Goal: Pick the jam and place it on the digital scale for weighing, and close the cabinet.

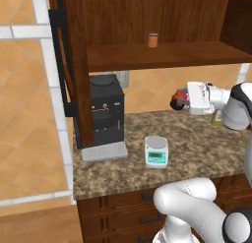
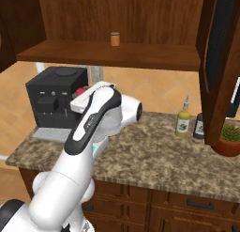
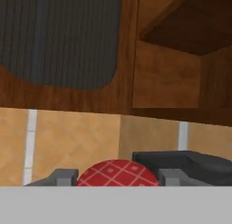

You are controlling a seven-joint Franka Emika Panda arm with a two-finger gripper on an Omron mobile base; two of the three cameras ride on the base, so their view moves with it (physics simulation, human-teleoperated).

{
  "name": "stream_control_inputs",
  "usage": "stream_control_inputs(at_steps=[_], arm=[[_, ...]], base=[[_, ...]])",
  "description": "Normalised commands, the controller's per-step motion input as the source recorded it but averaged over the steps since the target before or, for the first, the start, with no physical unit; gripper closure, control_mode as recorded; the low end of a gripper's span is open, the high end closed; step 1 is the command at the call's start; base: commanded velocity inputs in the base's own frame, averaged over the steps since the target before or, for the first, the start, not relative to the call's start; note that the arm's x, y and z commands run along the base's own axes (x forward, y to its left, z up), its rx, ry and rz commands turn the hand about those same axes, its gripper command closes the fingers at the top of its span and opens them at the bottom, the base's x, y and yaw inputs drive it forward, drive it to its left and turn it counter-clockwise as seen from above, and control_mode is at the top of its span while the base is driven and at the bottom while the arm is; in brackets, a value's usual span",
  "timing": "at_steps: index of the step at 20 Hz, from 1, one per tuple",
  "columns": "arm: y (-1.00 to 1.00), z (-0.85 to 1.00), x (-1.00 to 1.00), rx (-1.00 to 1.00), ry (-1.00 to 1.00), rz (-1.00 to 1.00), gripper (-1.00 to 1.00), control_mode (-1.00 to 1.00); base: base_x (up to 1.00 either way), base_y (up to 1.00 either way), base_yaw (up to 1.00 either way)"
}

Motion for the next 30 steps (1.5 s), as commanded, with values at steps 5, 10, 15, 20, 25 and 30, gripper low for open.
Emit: stream_control_inputs(at_steps=[5,10,15,20,25,30], arm=[[0.00,-1.00,0.05,-0.11,0.01,0.35,1.00,-1.00],[0.01,-0.93,0.20,-0.11,0.04,0.15,1.00,-1.00],[0.03,-0.63,0.13,-0.06,0.01,0.00,1.00,-1.00],[0.00,-0.28,0.05,-0.01,0.07,0.00,1.00,-1.00],[0.00,-0.16,0.23,0.00,0.11,0.00,1.00,-1.00],[0.02,-0.22,0.54,0.00,0.06,0.00,1.00,-1.00]], base=[[0.00,0.00,0.00],[0.00,0.00,0.00],[0.00,0.00,0.00],[0.00,0.00,0.00],[0.00,0.00,0.00],[0.00,0.00,0.00]])
